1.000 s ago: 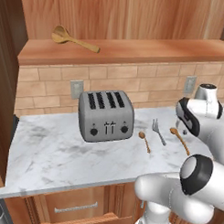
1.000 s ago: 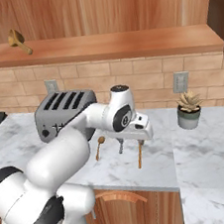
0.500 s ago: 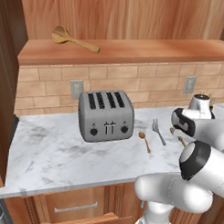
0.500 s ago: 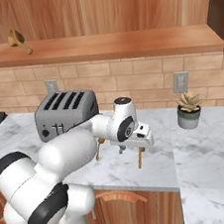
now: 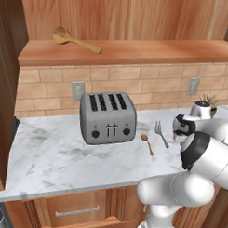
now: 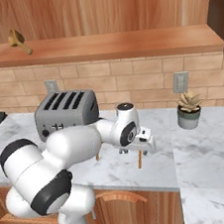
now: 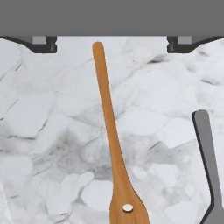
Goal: Organize the utensils by type. Pick up the wooden spoons from the counter and place them in the open cabinet. Then pick up the metallic utensils from the counter and place them in the open drawer.
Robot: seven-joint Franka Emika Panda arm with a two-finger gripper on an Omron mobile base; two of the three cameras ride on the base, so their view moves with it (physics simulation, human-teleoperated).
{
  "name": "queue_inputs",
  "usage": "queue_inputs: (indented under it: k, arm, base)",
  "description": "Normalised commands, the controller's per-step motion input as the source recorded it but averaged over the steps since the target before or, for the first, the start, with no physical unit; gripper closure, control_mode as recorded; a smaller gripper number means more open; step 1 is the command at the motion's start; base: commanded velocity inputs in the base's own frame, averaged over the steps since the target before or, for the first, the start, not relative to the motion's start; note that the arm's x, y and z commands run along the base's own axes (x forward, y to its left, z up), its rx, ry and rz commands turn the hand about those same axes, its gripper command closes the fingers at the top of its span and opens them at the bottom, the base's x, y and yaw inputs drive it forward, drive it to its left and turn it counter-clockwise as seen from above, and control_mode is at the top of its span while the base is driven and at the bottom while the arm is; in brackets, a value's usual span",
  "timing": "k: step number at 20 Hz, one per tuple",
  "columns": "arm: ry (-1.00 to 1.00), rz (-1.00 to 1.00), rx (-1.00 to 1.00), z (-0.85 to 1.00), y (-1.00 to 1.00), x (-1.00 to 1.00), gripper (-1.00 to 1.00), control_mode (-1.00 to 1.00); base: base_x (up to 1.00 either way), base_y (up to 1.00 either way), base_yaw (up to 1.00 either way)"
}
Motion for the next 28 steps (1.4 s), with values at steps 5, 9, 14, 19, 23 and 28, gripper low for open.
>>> queue_inputs:
  k: [5, 9, 14, 19, 23, 28]
  arm:
    - [-0.01, 0.00, 0.00, -0.29, -0.04, 0.09, -1.00, -1.00]
    - [-0.01, 0.00, 0.00, -0.26, -0.08, 0.08, -1.00, -1.00]
    - [-0.01, 0.00, 0.00, -0.21, -0.11, 0.05, -1.00, -1.00]
    - [-0.01, 0.00, 0.00, -0.19, -0.10, 0.03, -1.00, -1.00]
    - [0.00, 0.00, 0.00, -0.25, 0.00, 0.04, -1.00, -1.00]
    - [0.00, 0.00, 0.00, -0.16, 0.00, 0.02, -1.00, -1.00]
  base:
    - [0.00, 0.00, 0.00]
    - [0.00, 0.00, 0.00]
    - [0.00, 0.00, 0.00]
    - [0.00, 0.00, 0.00]
    - [0.00, 0.00, 0.00]
    - [0.00, 0.00, 0.00]
